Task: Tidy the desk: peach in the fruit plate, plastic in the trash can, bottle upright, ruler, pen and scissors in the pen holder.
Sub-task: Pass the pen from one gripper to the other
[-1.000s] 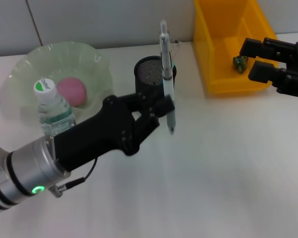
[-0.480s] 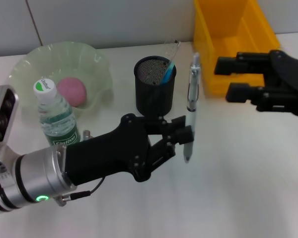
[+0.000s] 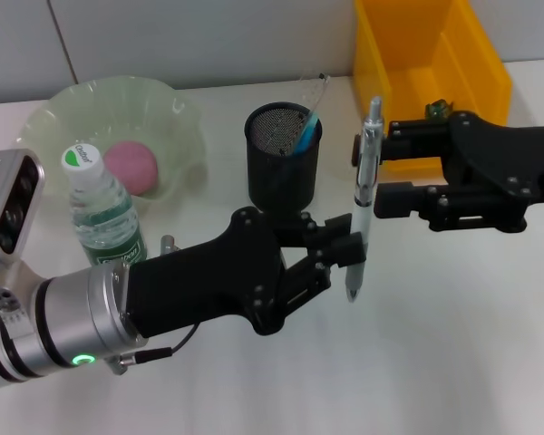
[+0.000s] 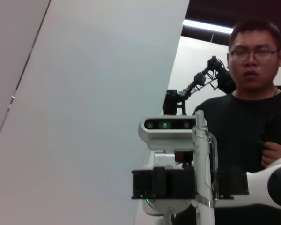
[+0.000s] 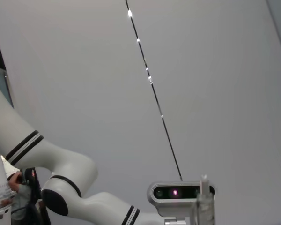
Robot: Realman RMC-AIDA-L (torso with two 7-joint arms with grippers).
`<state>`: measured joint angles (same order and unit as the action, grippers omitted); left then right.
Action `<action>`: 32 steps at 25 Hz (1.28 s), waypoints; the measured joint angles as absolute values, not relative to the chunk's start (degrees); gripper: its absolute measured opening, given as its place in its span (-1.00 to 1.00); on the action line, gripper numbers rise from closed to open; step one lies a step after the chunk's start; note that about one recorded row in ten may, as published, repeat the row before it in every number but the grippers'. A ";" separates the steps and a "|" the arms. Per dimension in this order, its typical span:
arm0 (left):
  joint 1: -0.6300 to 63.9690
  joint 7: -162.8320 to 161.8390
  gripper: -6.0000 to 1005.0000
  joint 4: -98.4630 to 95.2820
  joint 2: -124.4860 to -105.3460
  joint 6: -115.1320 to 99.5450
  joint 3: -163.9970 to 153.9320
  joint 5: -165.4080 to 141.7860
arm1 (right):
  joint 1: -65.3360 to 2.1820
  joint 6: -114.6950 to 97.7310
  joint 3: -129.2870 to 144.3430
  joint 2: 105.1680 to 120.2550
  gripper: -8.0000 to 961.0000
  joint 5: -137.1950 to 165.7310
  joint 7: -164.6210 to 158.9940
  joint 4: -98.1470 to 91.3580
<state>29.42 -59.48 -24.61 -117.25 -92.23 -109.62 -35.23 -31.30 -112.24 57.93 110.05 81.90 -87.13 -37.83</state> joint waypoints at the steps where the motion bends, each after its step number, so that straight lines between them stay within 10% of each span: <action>1: 29.79 -59.50 -0.65 -24.61 -117.29 -92.25 -109.92 -35.29 | -31.45 -112.24 57.90 110.11 0.20 82.00 -87.16 -37.86; 23: 30.33 -60.12 -0.64 -24.61 -117.69 -92.47 -108.84 -38.24 | -32.17 -113.12 58.10 110.56 0.08 82.20 -88.64 -38.41; 26: 30.33 -60.12 -0.64 -24.61 -117.69 -92.48 -108.72 -38.24 | -32.07 -113.12 58.10 110.57 -0.26 82.25 -88.64 -38.40; 32: 30.32 -60.16 -0.63 -24.61 -117.69 -92.61 -108.52 -38.23 | -32.02 -113.12 58.10 110.67 -0.29 82.75 -88.64 -38.40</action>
<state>30.32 -60.16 -24.61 -117.69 -92.61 -108.52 -38.23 -32.02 -113.12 58.10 110.67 82.75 -88.64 -38.40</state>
